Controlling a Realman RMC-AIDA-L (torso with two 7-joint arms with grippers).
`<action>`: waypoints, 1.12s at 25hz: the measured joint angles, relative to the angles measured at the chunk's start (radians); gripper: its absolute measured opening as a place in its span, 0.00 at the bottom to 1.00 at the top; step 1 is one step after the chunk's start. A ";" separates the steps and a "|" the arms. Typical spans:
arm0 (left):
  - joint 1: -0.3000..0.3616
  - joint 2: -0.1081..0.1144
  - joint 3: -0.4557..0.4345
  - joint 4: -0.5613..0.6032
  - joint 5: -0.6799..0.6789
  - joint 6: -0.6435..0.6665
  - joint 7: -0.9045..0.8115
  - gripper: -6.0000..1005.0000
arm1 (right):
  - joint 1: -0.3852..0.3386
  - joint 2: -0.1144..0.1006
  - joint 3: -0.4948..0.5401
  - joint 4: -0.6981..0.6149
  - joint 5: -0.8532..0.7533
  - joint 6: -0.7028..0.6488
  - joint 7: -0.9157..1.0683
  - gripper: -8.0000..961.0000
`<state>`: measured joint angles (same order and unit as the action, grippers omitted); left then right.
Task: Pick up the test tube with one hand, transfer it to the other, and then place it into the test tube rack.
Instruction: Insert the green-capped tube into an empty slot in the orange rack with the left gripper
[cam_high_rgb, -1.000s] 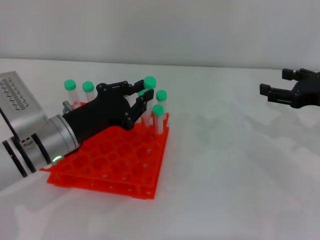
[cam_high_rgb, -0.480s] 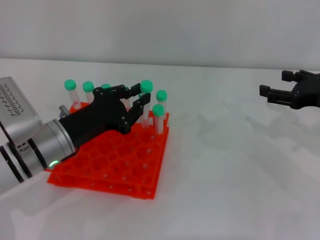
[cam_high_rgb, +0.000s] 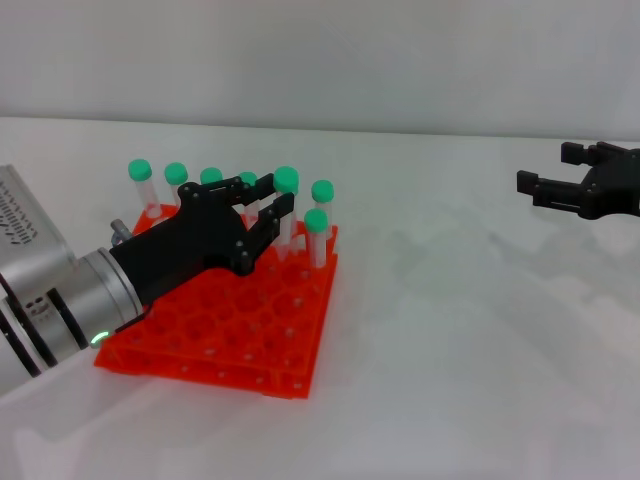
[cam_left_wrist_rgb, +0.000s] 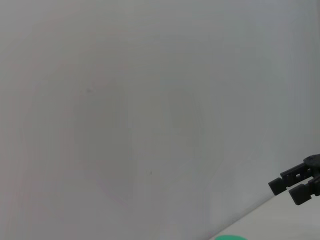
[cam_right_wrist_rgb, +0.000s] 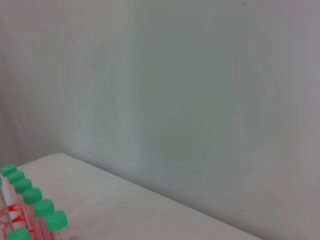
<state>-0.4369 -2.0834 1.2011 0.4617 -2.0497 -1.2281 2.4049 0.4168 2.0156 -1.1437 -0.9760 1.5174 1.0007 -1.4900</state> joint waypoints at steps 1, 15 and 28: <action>0.001 0.001 0.000 0.000 0.000 -0.002 0.000 0.25 | 0.000 0.000 -0.003 0.000 0.002 0.000 0.000 0.86; 0.001 0.004 -0.003 0.000 -0.001 0.003 0.000 0.25 | 0.010 0.001 -0.010 0.004 0.003 -0.001 0.010 0.86; -0.002 0.003 -0.006 -0.009 -0.001 0.018 0.000 0.25 | 0.014 0.002 -0.010 0.004 0.003 -0.003 0.010 0.86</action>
<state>-0.4384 -2.0801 1.1947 0.4525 -2.0505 -1.2104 2.4053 0.4309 2.0172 -1.1540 -0.9722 1.5203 0.9978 -1.4797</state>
